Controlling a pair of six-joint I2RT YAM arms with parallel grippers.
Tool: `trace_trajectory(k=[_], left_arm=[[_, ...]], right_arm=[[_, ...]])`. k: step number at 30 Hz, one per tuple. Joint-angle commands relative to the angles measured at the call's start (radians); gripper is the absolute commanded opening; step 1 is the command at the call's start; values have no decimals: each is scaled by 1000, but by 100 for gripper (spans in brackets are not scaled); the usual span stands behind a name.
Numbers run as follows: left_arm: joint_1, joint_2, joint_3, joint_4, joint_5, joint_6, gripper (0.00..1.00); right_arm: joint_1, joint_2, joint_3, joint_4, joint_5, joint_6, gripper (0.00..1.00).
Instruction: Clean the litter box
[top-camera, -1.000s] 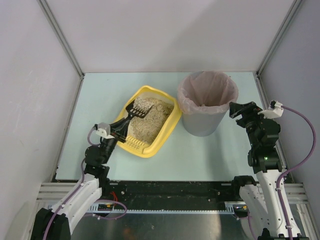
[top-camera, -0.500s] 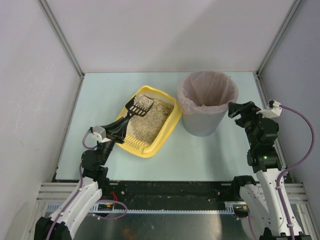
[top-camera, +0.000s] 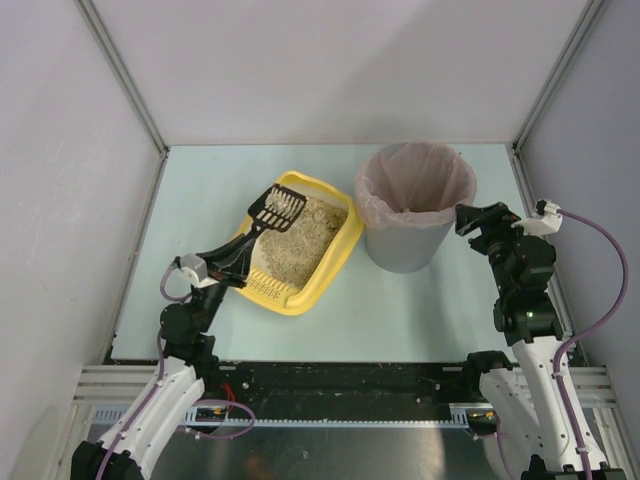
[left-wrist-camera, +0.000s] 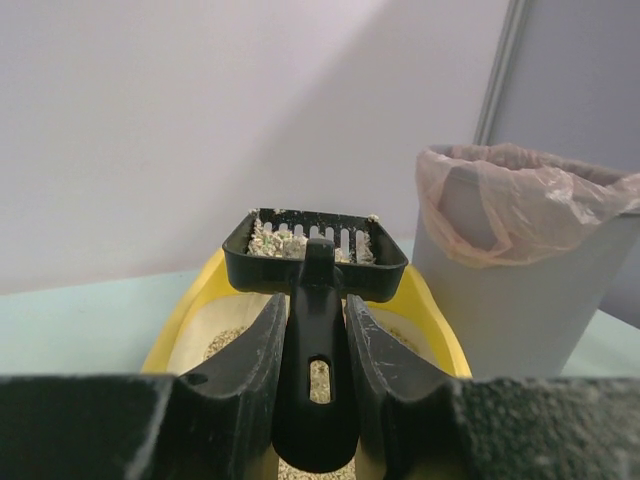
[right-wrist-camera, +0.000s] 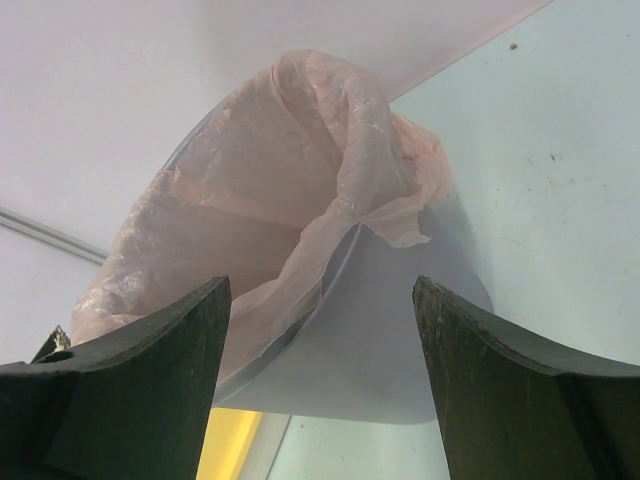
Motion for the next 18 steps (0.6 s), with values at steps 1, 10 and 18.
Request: trace_trajectory(k=[1, 10, 18], left_arm=[[0, 26, -55, 47, 89, -6, 0], [11, -54, -99, 16, -47, -32, 0], [2, -97, -82, -18, 24, -45, 0]], right_arm=[[6, -7, 5, 52, 30, -15, 78], [9, -18, 5, 42, 43, -12, 79], [16, -12, 7, 51, 37, -17, 78]])
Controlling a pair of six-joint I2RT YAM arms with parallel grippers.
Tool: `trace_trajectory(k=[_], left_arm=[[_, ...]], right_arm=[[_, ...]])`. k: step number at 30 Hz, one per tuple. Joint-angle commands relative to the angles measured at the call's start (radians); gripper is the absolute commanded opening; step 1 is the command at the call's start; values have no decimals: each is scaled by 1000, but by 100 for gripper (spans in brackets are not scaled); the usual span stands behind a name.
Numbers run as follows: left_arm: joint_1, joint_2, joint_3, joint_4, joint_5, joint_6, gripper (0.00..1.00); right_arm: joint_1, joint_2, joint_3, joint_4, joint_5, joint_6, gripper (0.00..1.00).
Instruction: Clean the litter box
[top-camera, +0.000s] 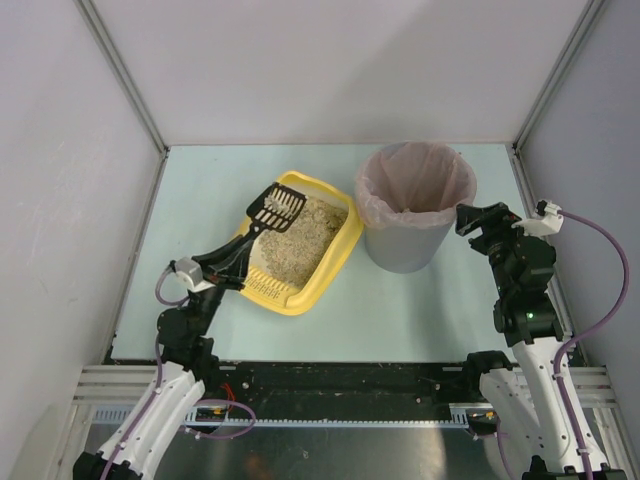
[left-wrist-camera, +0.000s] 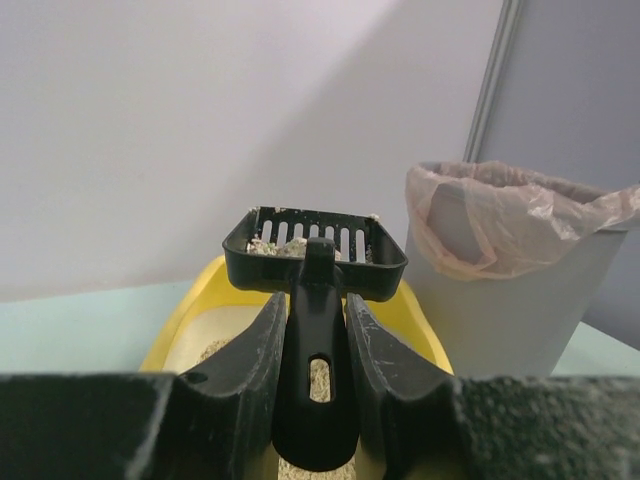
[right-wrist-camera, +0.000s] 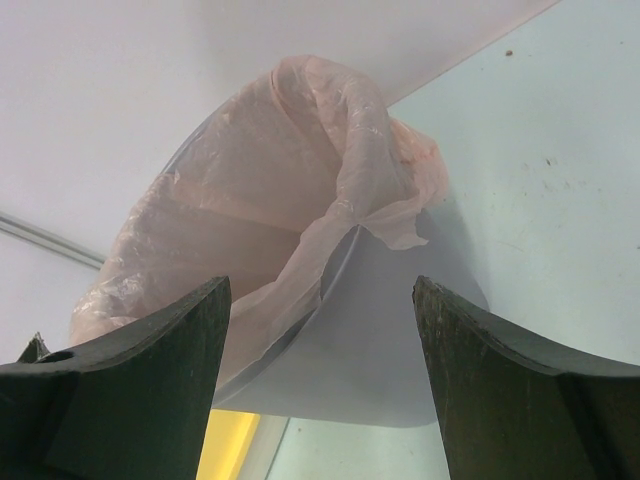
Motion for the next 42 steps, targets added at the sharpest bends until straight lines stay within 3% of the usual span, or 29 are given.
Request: trace_trajectory(k=[1, 4, 7, 10, 13, 18, 29, 38, 42], left_arm=[[0, -18, -74, -4, 36, -10, 0], [6, -70, -87, -37, -84, -14, 0], [3, -29, -50, -46, 38, 3, 0], [9, -68, -67, -57, -72, -9, 0], [6, -44, -51, -44, 32, -22, 0], [9, -88, -18, -87, -35, -45, 0], [9, -71, 295, -634, -59, -43, 0], [9, -10, 485, -851, 33, 32, 0], [9, 34, 553, -873, 82, 75, 0]], right_arm=[[8, -5, 7, 49, 26, -10, 78], [10, -10, 5, 44, 27, -8, 78], [10, -14, 7, 41, 35, -10, 78], [11, -11, 7, 41, 29, -7, 78], [10, -19, 7, 44, 32, -10, 78], [11, -16, 7, 44, 23, -10, 78], [13, -50, 7, 25, 58, -19, 78], [11, -39, 5, 25, 54, -18, 78], [10, -42, 7, 25, 54, -18, 78]])
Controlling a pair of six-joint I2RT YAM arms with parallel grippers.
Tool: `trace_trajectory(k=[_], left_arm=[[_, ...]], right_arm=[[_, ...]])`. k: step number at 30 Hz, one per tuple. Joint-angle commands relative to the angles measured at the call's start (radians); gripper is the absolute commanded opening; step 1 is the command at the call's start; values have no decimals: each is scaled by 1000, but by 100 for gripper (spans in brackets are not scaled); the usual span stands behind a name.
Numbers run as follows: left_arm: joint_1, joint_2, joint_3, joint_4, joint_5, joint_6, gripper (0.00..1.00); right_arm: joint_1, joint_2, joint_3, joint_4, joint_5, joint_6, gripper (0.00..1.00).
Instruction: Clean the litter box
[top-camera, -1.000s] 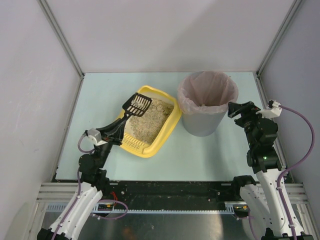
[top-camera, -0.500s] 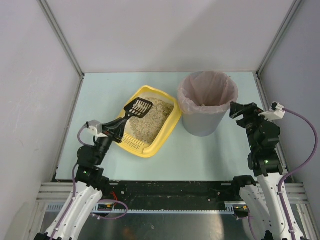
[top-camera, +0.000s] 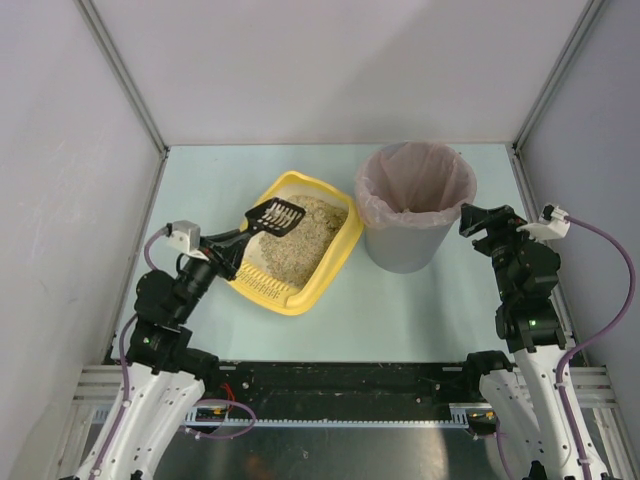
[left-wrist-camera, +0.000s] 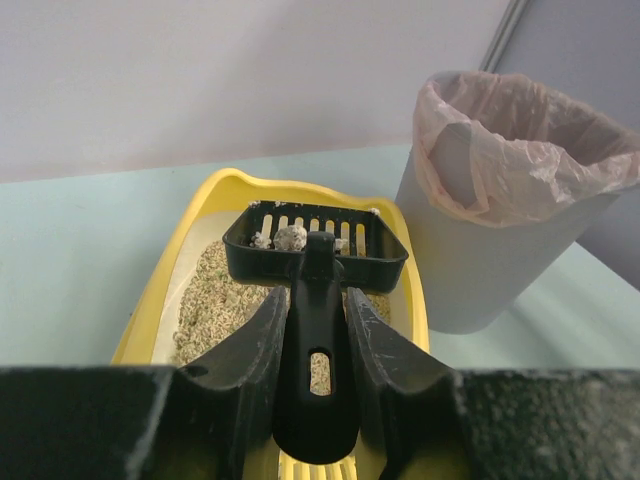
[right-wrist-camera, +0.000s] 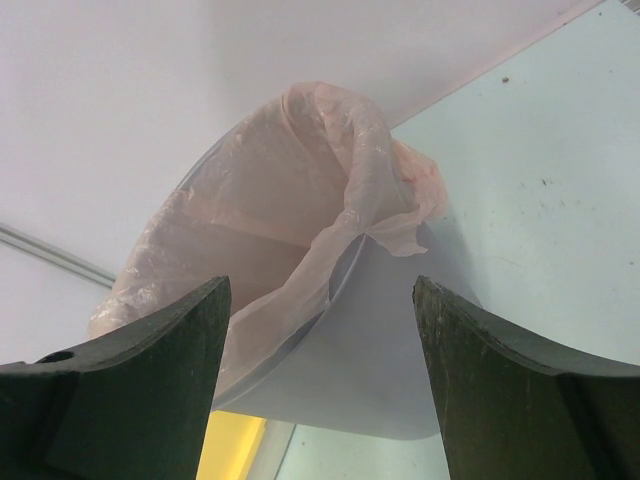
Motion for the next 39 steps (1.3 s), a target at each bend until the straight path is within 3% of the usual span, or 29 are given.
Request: trace_trajectory(k=[1, 6, 10, 24, 35, 39], left_arm=[[7, 54, 124, -67, 100, 84, 0], [7, 150, 285, -178, 164, 196, 0], [7, 233, 391, -238, 229, 204, 0], [-16, 495, 697, -241, 359, 216, 0], [-211, 796, 1003, -241, 338, 257, 0], [-283, 923, 1127, -245, 351, 335, 0]], right_arm=[[6, -6, 7, 24, 21, -13, 78], [5, -14, 7, 21, 24, -17, 78], [3, -23, 5, 16, 33, -17, 79], [5, -42, 7, 10, 26, -16, 79], [5, -92, 5, -7, 23, -14, 79], [5, -114, 7, -18, 35, -19, 79]])
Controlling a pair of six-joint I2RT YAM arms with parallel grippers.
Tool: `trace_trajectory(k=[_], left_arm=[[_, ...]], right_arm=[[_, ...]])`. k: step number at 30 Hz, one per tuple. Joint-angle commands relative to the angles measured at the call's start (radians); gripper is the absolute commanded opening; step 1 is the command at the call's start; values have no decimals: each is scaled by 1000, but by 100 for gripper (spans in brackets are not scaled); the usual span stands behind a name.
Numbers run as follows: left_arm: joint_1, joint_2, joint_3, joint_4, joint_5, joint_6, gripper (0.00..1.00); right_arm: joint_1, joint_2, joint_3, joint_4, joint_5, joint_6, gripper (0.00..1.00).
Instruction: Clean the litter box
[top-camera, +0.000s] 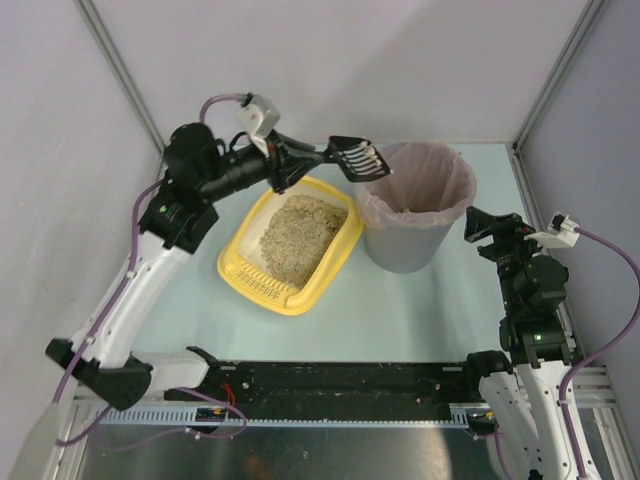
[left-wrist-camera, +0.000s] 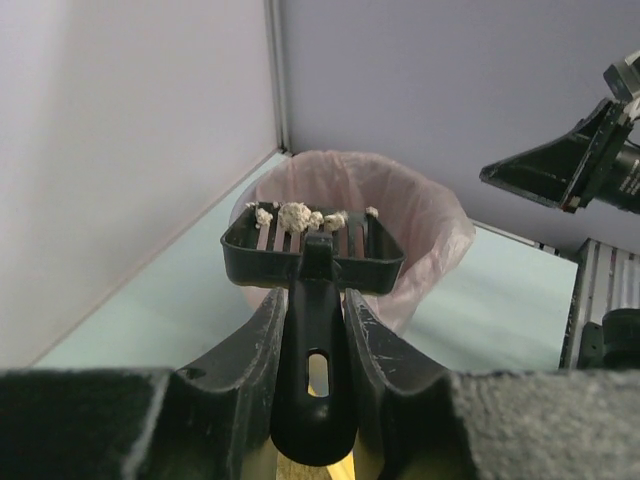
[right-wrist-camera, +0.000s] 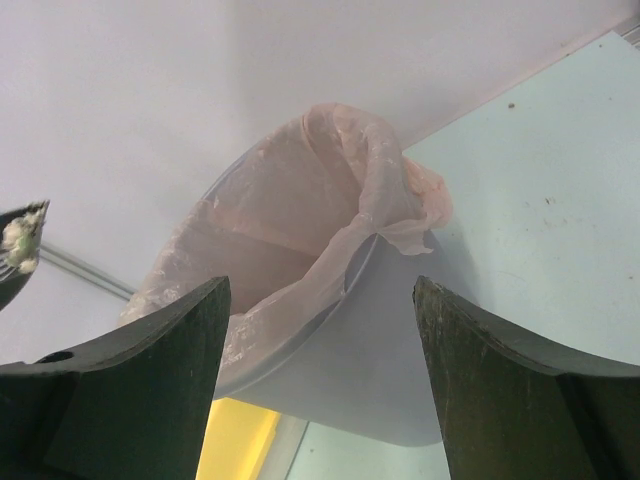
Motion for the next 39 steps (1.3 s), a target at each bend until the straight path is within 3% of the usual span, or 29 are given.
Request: trace_trajectory(k=[1, 5, 13, 20, 32, 39], left_arm=[[-67, 113, 136, 11, 52, 145, 0], [-119, 168, 171, -12, 81, 349, 0], [-141, 232, 190, -12, 144, 529, 0], [-194, 222, 154, -12, 34, 783, 0], [-303, 240, 85, -32, -182, 1036, 0], [-320, 242, 85, -32, -195, 1043, 0]], right_arm=[[5, -33, 7, 6, 28, -18, 79], [3, -55, 5, -5, 41, -25, 79], [2, -58, 5, -10, 39, -26, 79], [2, -56, 5, -8, 45, -31, 79], [2, -47, 7, -10, 55, -37, 80], [2, -32, 7, -5, 58, -45, 80]])
